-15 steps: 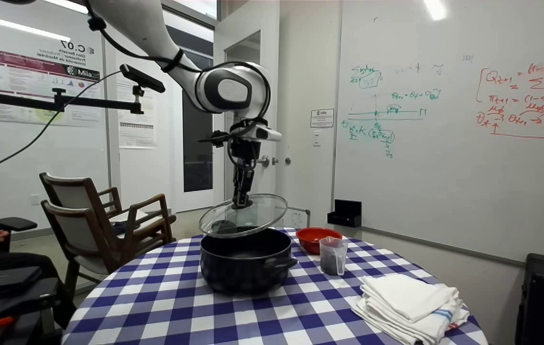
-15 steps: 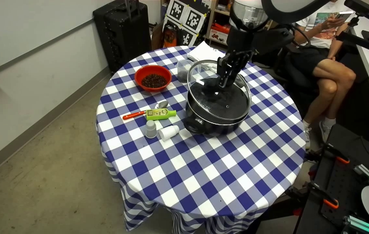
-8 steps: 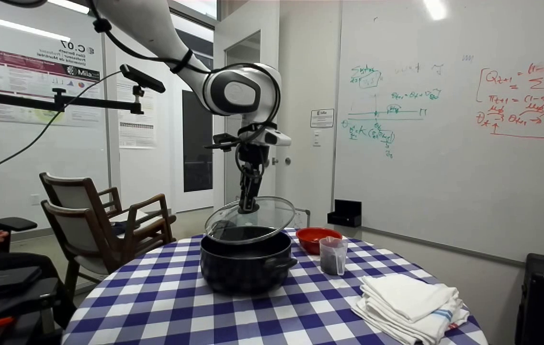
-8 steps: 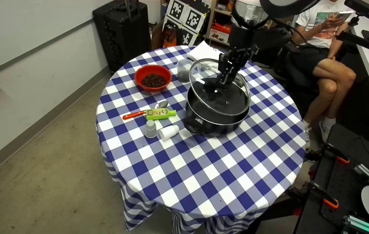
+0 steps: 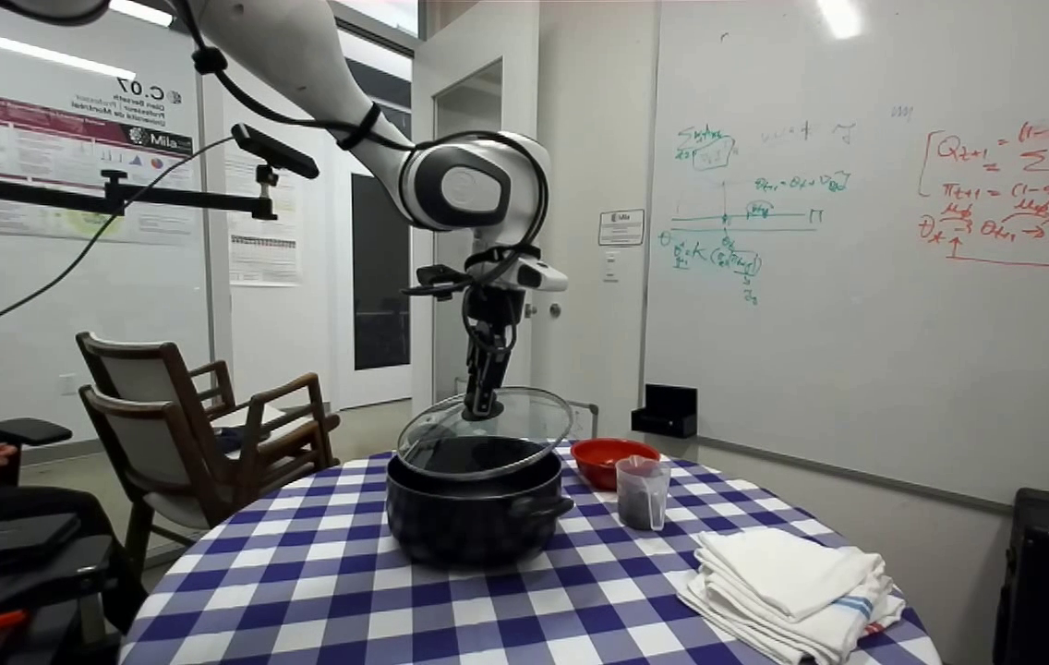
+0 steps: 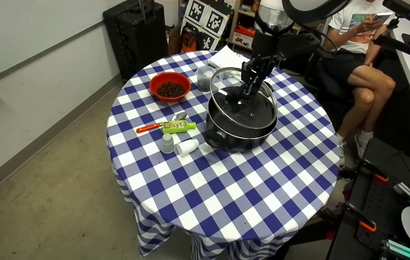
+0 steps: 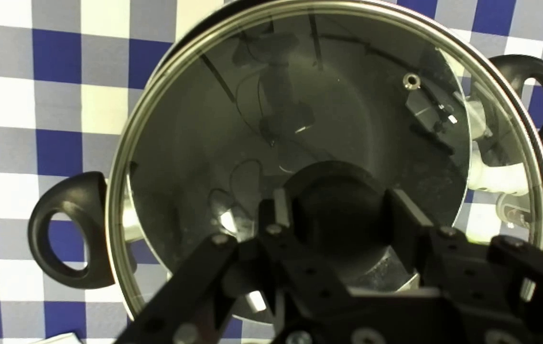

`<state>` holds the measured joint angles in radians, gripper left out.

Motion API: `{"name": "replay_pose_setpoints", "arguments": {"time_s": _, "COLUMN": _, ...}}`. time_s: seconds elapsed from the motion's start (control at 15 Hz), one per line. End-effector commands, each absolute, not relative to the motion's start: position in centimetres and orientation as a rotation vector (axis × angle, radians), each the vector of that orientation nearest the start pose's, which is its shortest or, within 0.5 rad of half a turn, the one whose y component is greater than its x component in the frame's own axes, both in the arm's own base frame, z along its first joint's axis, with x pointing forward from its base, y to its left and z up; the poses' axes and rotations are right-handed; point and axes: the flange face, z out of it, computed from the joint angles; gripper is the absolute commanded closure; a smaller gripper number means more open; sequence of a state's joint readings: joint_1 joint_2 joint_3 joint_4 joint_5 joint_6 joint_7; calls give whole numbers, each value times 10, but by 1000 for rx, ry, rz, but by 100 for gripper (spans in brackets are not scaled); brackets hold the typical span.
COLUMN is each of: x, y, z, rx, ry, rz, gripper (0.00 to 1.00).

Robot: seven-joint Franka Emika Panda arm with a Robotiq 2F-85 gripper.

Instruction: Uncover the pot

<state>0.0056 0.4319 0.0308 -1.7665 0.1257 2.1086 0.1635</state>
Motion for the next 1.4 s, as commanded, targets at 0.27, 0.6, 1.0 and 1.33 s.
{"name": "replay_pose_setpoints", "arguments": {"time_s": 0.27, "x": 648, "y": 26, "z": 309, "rx": -3033, "ry": 286, "rz": 225, "gripper": 75}}
{"name": "replay_pose_setpoints", "arguments": {"time_s": 0.6, "x": 646, "y": 25, "z": 308, "rx": -3037, "ry": 286, "rz": 240, "gripper": 75}}
{"name": "replay_pose_setpoints", "arguments": {"time_s": 1.0, "x": 649, "y": 27, "z": 312, "rx": -3035, "ry": 281, "rz": 218, "gripper": 75}}
{"name": "replay_pose_setpoints", "arguments": {"time_s": 1.33, "x": 650, "y": 26, "z": 314, "rx": -3035, "ry": 282, "rz": 212, "gripper": 75}}
